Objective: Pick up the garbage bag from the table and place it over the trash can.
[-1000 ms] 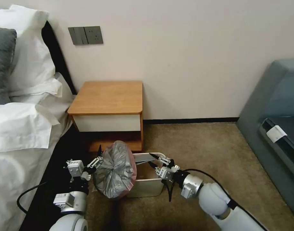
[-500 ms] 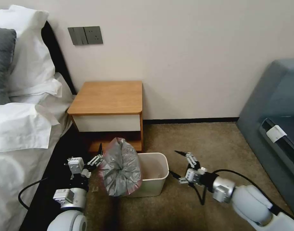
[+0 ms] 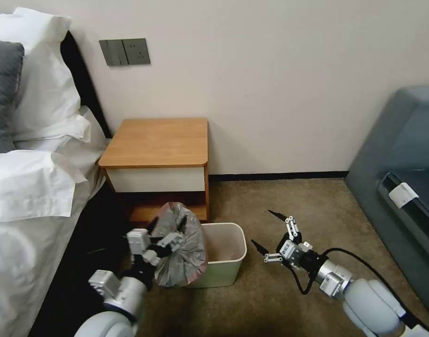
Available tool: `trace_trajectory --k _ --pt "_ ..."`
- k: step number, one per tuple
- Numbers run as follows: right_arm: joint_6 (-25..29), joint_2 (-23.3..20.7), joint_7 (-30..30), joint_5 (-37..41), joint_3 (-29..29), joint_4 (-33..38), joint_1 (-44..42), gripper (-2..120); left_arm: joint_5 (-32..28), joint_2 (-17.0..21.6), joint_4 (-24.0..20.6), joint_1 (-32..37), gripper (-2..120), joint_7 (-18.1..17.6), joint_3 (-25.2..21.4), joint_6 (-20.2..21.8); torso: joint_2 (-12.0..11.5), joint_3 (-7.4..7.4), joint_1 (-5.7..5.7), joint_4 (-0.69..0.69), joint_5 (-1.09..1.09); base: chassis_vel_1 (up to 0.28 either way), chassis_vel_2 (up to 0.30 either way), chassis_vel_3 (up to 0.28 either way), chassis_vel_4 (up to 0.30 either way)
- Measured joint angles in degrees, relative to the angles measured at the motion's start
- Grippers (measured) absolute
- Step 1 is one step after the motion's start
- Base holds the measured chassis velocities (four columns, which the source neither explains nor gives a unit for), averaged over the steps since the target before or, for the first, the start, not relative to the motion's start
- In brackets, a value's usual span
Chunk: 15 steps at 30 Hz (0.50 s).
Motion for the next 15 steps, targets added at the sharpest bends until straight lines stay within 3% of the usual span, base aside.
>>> trace_trajectory --k 3,8,13,15 --pt "0.5 0.3 -0.3 0.1 -0.1 -0.9 0.2 100 2.5 -0.7 2.7 -0.1 96 -3.3 0.0 -0.4 0.0 0.00 0.00 0.01 0.00 0.000 0.000 0.000 0.000" --pt "1.1 0.9 -0.5 0.0 -0.5 -2.2 0.5 100 2.1 -1.4 3.5 -0.7 97 -5.3 0.0 -0.4 0.0 0.00 0.00 0.00 0.00 0.000 0.000 0.000 0.000" --pt "1.2 1.2 -0.5 0.2 -0.9 -3.1 1.0 100 -0.9 -1.9 4.1 -2.0 97 -6.0 0.1 1.7 0.0 0.00 0.00 0.00 0.00 0.000 0.000 0.000 0.000" --pt "1.4 1.2 -0.5 0.3 -0.9 -3.5 1.1 100 -2.8 -2.3 4.6 -2.8 96 -6.8 0.0 4.4 0.0 0.00 0.00 0.00 0.00 0.000 0.000 0.000 0.000"
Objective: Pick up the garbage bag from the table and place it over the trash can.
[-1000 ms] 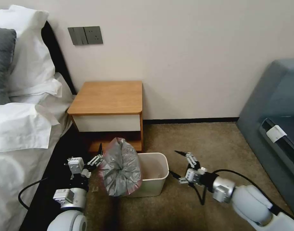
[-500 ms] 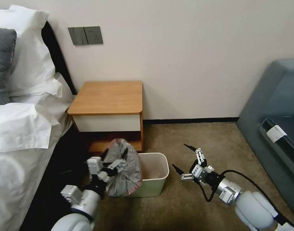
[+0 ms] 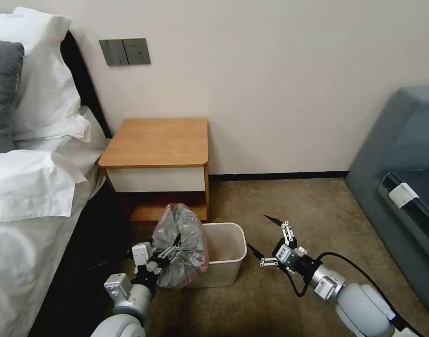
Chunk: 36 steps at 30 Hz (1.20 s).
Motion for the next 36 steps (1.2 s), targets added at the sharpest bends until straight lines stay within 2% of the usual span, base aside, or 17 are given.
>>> trace_trajectory --k 4,7,10,16,20,23,25,36 --pt "0.4 0.0 0.0 0.2 0.1 -0.4 0.0 100 -0.7 -0.4 0.3 -0.7 95 -0.4 -0.2 2.4 0.0 0.00 0.00 0.00 0.00 0.000 0.000 0.000 0.000" --pt "1.1 0.1 0.1 0.6 0.5 -1.0 -0.1 100 -2.0 -0.7 0.5 -2.0 95 -1.1 -1.0 6.2 0.0 0.00 0.00 0.00 0.01 0.000 0.000 0.000 0.000" --pt "1.3 0.2 0.2 0.9 0.7 -1.2 -0.2 100 -2.6 -0.6 1.4 -3.1 93 -1.5 -1.8 7.5 0.0 0.00 0.00 0.00 0.00 0.000 0.000 0.000 0.000" --pt "1.3 0.1 0.5 1.4 1.0 -1.2 -0.4 100 -3.7 -0.2 3.5 -4.8 89 -1.4 -2.7 8.0 0.0 0.00 0.00 0.00 0.01 0.000 0.000 0.000 0.000" --pt "0.9 0.1 0.8 1.5 1.1 -0.9 -0.4 100 -4.3 -0.1 4.4 -5.9 79 -1.0 -2.8 8.7 0.0 0.00 0.00 0.00 0.01 0.000 0.000 0.000 0.000" --pt "0.7 0.1 1.0 1.5 1.3 -0.5 -0.5 100 -4.5 0.1 4.8 -6.9 65 -0.4 -2.8 9.5 0.0 0.00 0.00 0.00 0.01 0.000 0.000 0.000 0.000" --pt "0.7 0.1 1.1 1.5 1.4 -0.5 -0.6 100 -4.5 0.1 4.8 -7.0 61 -0.4 -2.8 9.6 0.0 0.00 0.00 0.00 0.00 0.000 0.000 0.000 0.000" --pt "0.8 -0.4 1.1 1.6 1.7 -0.2 -1.2 100 -3.4 0.3 6.3 -6.8 60 -0.1 -2.6 8.8 0.0 0.00 0.00 -0.01 0.00 0.000 0.000 0.000 0.000"
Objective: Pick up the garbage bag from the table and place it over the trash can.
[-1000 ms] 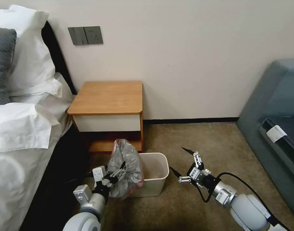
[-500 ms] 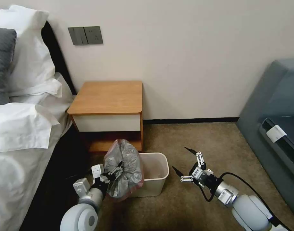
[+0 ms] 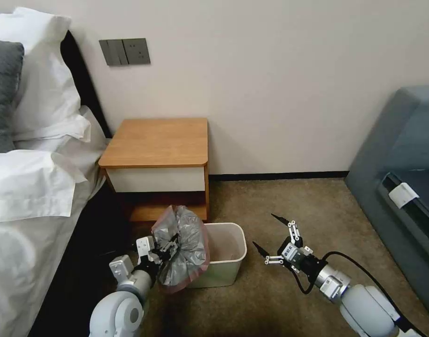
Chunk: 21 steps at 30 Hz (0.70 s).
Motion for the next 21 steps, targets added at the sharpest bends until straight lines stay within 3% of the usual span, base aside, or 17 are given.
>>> trace_trajectory --k 7,11,13,21 --pt "0.0 0.3 -0.2 0.1 -0.7 -1.4 0.6 100 1.6 0.3 -9.3 4.9 89 -0.8 -1.5 -2.6 0.0 0.00 0.00 0.01 0.01 0.000 0.000 0.000 0.000" --pt "0.4 0.9 -0.4 0.1 -1.4 -3.1 1.4 100 1.7 0.2 -11.9 5.2 97 -1.1 -1.5 -2.2 0.0 -0.01 0.00 0.01 0.02 0.000 0.000 0.000 0.000" --pt "0.5 1.0 -0.4 0.1 -1.5 -3.4 1.6 100 1.7 0.2 -11.8 4.8 97 -1.1 -1.3 -1.8 0.0 0.00 0.00 0.01 0.02 0.000 0.000 0.000 0.000" --pt "0.6 0.9 -0.5 0.5 -1.4 -4.6 2.3 100 -0.8 -0.3 -4.3 1.6 93 0.9 0.4 0.0 0.0 0.00 0.00 0.00 -0.01 0.000 0.000 0.000 0.000"
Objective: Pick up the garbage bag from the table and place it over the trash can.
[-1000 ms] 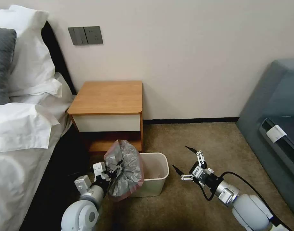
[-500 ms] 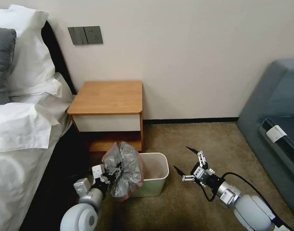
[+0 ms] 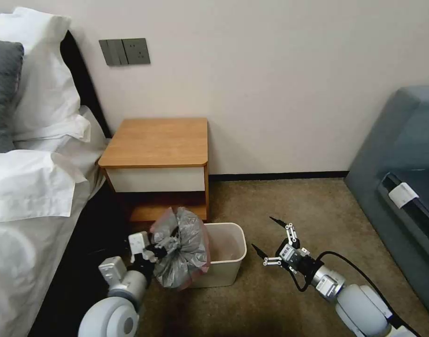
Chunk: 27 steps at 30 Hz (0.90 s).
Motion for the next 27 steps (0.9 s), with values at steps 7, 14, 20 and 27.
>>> trace_trajectory --k 7,14,20,27 --pt "-0.2 0.1 0.0 0.2 0.1 -0.5 0.2 100 -0.2 0.1 3.3 -1.8 88 -0.1 -0.5 0.6 0.0 0.00 0.00 0.00 0.01 0.000 0.000 0.000 0.000" --pt "-0.2 0.4 0.2 0.3 0.1 -1.1 0.2 100 -0.1 0.2 5.3 -3.0 62 -0.4 -0.6 1.2 0.0 0.00 0.00 0.01 0.01 0.000 0.000 0.000 0.000" --pt "-0.2 0.3 0.3 0.4 0.1 -0.5 0.0 100 0.0 -0.1 6.6 -3.5 42 -0.2 -0.2 1.5 0.0 0.00 0.00 0.00 0.01 0.000 0.000 0.000 0.000" --pt "-0.2 0.0 0.5 0.7 0.6 0.5 -0.5 100 0.2 -0.5 7.2 -4.0 15 0.2 0.0 2.1 0.0 0.00 0.00 0.00 0.01 0.000 0.000 0.000 0.000"
